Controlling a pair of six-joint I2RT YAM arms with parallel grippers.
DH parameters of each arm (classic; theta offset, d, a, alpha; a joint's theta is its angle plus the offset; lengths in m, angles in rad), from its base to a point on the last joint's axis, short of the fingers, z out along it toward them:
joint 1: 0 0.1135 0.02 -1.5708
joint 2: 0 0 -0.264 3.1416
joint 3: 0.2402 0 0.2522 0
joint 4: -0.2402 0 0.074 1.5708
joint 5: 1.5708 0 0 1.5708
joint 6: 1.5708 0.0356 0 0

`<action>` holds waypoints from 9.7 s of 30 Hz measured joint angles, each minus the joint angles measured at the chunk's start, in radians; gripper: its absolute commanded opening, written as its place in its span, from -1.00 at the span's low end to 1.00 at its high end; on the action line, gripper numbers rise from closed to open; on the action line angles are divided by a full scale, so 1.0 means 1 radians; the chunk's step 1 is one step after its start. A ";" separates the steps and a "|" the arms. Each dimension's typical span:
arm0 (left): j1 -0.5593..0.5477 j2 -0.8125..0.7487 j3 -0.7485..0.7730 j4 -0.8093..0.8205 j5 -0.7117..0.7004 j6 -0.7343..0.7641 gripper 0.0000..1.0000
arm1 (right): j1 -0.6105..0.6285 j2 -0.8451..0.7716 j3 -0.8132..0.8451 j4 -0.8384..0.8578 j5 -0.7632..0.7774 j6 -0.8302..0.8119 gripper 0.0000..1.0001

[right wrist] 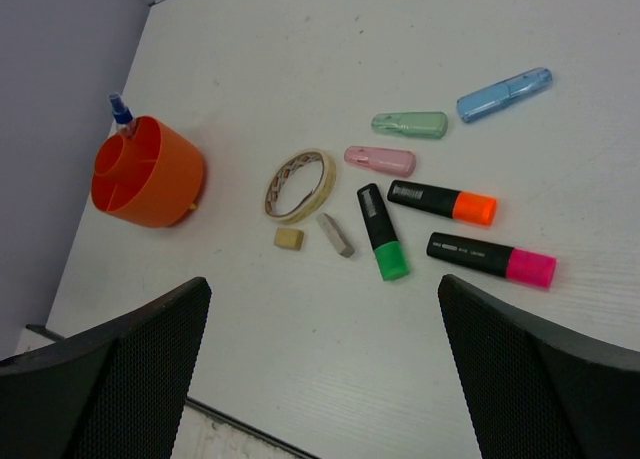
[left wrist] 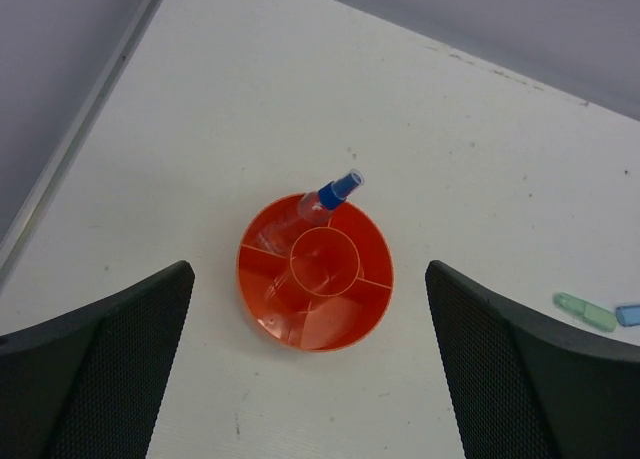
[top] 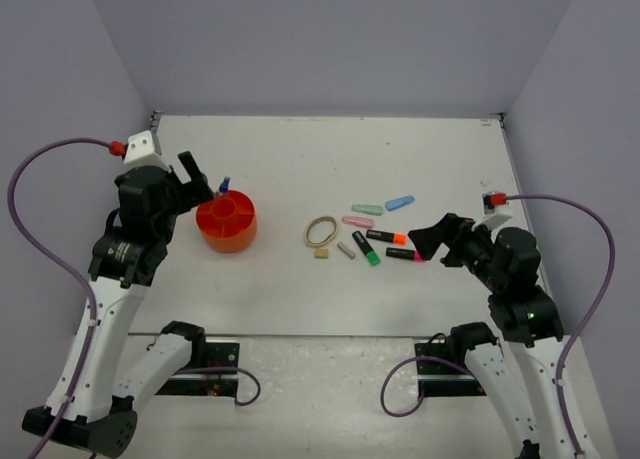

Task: Sort the stationery into containers
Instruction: Pick up the stationery from the center of the board, then place the stationery in the storage box, then pick up the stationery from the center of the board, then place the stationery in the storage box, then pick up the stationery from the center of the board.

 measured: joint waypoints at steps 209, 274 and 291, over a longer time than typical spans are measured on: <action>-0.008 -0.372 -0.316 0.072 0.020 0.036 1.00 | 0.934 1.426 0.784 0.136 0.399 0.005 -0.67; -0.006 -0.561 -0.316 0.055 -0.116 -0.013 1.00 | 0.920 1.943 1.447 0.248 0.245 -0.249 0.13; -0.006 -0.561 -0.316 0.055 -0.115 -0.013 1.00 | 0.856 1.258 0.827 0.355 0.331 -0.148 0.15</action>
